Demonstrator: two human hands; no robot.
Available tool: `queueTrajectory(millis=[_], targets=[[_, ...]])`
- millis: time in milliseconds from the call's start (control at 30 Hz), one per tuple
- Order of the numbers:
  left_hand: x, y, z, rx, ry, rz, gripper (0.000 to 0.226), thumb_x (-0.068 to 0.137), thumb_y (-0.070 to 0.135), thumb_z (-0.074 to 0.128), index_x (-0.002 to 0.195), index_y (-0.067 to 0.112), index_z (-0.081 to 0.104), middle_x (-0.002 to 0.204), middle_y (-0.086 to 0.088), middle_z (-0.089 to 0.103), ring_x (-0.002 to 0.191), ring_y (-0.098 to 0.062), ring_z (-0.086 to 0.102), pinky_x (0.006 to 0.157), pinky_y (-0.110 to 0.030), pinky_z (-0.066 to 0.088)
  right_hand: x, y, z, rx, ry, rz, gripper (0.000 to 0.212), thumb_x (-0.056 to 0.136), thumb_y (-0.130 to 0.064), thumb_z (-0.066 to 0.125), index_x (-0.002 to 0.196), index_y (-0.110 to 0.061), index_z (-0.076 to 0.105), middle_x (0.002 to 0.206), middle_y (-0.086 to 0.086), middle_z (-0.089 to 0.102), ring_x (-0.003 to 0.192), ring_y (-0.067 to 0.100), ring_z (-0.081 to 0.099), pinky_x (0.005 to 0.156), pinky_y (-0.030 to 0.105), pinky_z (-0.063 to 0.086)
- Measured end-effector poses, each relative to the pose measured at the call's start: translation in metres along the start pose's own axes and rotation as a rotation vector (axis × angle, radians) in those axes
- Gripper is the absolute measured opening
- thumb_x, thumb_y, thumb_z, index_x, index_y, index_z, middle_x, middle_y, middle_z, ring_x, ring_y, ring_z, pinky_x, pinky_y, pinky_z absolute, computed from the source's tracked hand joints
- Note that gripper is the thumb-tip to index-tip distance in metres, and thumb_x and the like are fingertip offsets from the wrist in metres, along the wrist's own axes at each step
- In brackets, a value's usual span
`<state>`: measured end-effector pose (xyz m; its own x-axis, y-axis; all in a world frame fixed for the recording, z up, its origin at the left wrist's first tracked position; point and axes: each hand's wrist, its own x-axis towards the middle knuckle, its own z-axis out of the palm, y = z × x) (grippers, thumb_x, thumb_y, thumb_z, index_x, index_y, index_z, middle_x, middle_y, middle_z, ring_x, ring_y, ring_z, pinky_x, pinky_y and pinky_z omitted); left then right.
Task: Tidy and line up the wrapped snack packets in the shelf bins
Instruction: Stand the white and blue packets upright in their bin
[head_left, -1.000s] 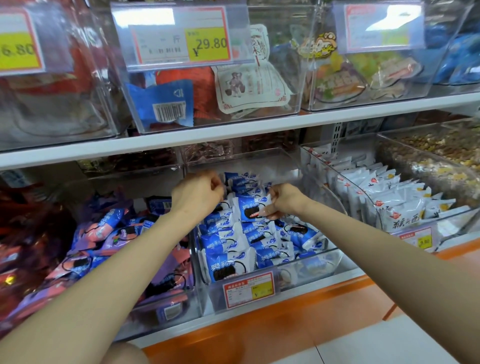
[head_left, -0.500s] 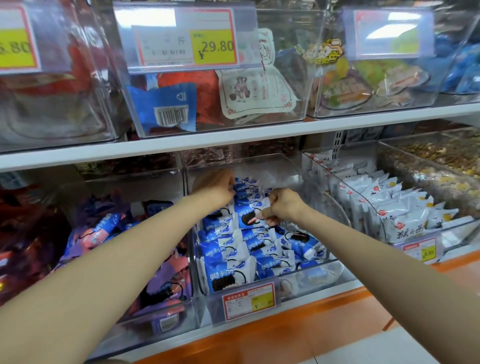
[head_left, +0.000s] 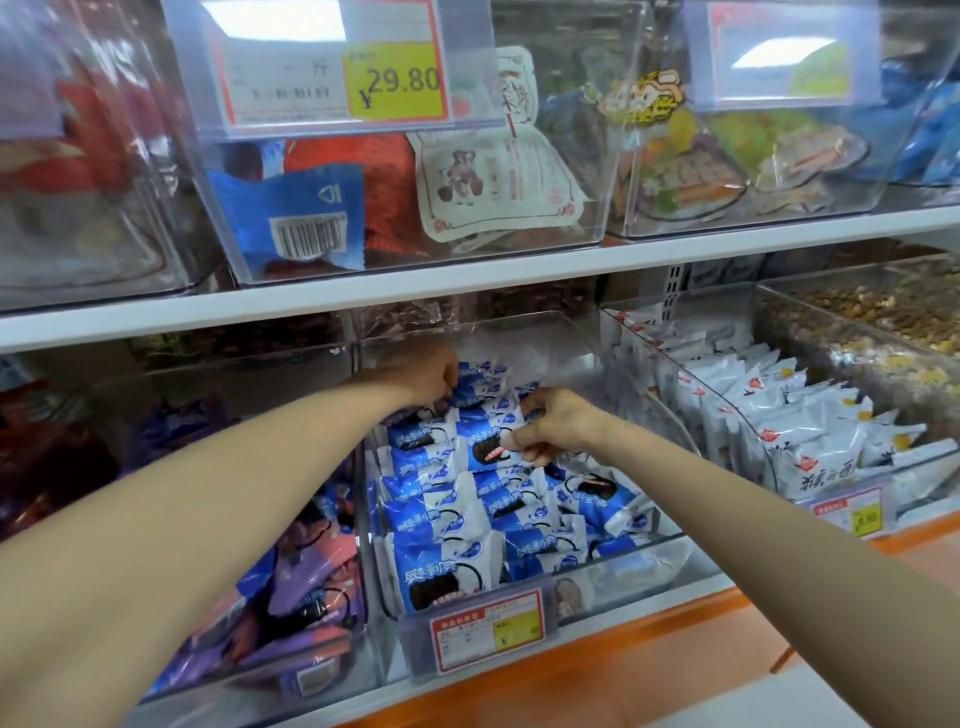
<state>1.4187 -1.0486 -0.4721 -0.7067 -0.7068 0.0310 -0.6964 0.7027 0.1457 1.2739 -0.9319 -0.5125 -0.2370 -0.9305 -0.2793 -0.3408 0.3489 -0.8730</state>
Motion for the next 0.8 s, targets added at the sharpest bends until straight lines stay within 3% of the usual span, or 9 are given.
queueTrajectory(millis=[100, 200, 267, 367, 467, 533, 633, 700, 800], targets=[[-0.002, -0.001, 0.001, -0.026, -0.028, 0.035, 0.012, 0.089, 0.008, 0.059, 0.095, 0.018, 0.064, 0.102, 0.002, 0.063, 0.091, -0.012, 0.054, 0.075, -0.023, 0.041, -0.006, -0.013, -0.015, -0.086, -0.098, 0.014, 0.024, 0.081, -0.019, 0.071, 0.093, -0.004, 0.058, 0.069, 0.009, 0.062, 0.051, 0.012, 0.055, 0.054, 0.020, 0.051], [-0.005, -0.002, -0.007, -0.152, -0.053, 0.031, 0.012, 0.087, 0.014, 0.064, 0.100, 0.013, 0.062, 0.091, 0.004, 0.059, 0.085, -0.011, 0.054, 0.066, -0.021, 0.038, 0.003, -0.021, -0.025, -0.076, 0.151, -0.074, 0.015, 0.087, -0.021, 0.066, 0.085, -0.007, 0.062, 0.070, 0.010, 0.061, 0.052, 0.016, 0.053, 0.050, 0.021, 0.048], [-0.002, -0.007, -0.013, -0.229, 0.053, -0.024, 0.010, 0.089, 0.016, 0.062, 0.098, 0.014, 0.062, 0.089, 0.004, 0.061, 0.079, -0.008, 0.055, 0.061, -0.020, 0.039, 0.014, -0.023, -0.027, -0.035, 0.313, -0.138, 0.006, 0.088, -0.013, 0.064, 0.083, -0.009, 0.065, 0.071, 0.006, 0.062, 0.050, 0.014, 0.051, 0.047, 0.020, 0.045], [0.002, -0.009, -0.012, -0.107, 0.110, -0.059, 0.009, 0.088, 0.023, 0.063, 0.093, 0.016, 0.064, 0.096, 0.000, 0.066, 0.090, -0.015, 0.061, 0.069, -0.024, 0.041, 0.027, -0.022, -0.020, -0.173, 0.297, -0.156, 0.015, 0.085, -0.009, 0.067, 0.099, -0.004, 0.069, 0.085, 0.002, 0.063, 0.056, 0.006, 0.051, 0.048, 0.010, 0.043], [0.008, -0.008, 0.000, -0.052, 0.048, -0.057, 0.018, 0.088, 0.028, 0.063, 0.095, 0.012, 0.066, 0.099, -0.004, 0.066, 0.089, -0.018, 0.058, 0.077, -0.026, 0.041, 0.040, -0.018, -0.016, -0.143, 0.375, -0.152, 0.009, 0.089, -0.007, 0.061, 0.094, -0.005, 0.068, 0.077, 0.000, 0.061, 0.040, -0.003, 0.050, 0.042, 0.008, 0.040], [0.010, -0.008, 0.005, -0.095, 0.050, -0.054, 0.014, 0.091, 0.021, 0.060, 0.095, 0.009, 0.065, 0.097, -0.005, 0.064, 0.084, -0.016, 0.055, 0.068, -0.022, 0.040, 0.050, -0.015, -0.016, -0.074, 0.458, -0.137, 0.008, 0.090, -0.005, 0.060, 0.093, -0.003, 0.067, 0.074, 0.004, 0.061, 0.031, -0.004, 0.047, 0.039, 0.010, 0.040], [0.013, -0.007, 0.008, -0.116, 0.059, -0.047, 0.012, 0.093, 0.015, 0.057, 0.097, 0.007, 0.064, 0.095, -0.005, 0.061, 0.083, -0.015, 0.054, 0.058, -0.015, 0.035, 0.056, -0.012, -0.013, -0.183, 0.421, -0.095, 0.019, 0.088, -0.003, 0.060, 0.105, -0.002, 0.067, 0.087, 0.013, 0.065, 0.051, 0.003, 0.056, 0.046, 0.009, 0.043], [0.014, -0.007, 0.005, -0.079, 0.067, -0.056, 0.014, 0.092, 0.016, 0.058, 0.097, 0.008, 0.068, 0.098, -0.003, 0.066, 0.087, -0.017, 0.059, 0.067, -0.020, 0.040, 0.055, -0.010, -0.010, -0.289, 0.383, -0.093, 0.024, 0.090, -0.002, 0.054, 0.110, -0.002, 0.067, 0.110, 0.017, 0.066, 0.081, 0.019, 0.064, 0.068, 0.015, 0.049], [0.016, -0.014, -0.001, -0.004, 0.080, -0.066, 0.013, 0.090, 0.020, 0.059, 0.092, 0.014, 0.071, 0.102, -0.003, 0.069, 0.095, -0.020, 0.062, 0.085, -0.029, 0.046, 0.055, -0.008, -0.007, -0.278, 0.431, -0.127, 0.025, 0.093, -0.002, 0.049, 0.107, -0.004, 0.069, 0.115, 0.015, 0.066, 0.081, 0.016, 0.059, 0.065, 0.012, 0.043]])
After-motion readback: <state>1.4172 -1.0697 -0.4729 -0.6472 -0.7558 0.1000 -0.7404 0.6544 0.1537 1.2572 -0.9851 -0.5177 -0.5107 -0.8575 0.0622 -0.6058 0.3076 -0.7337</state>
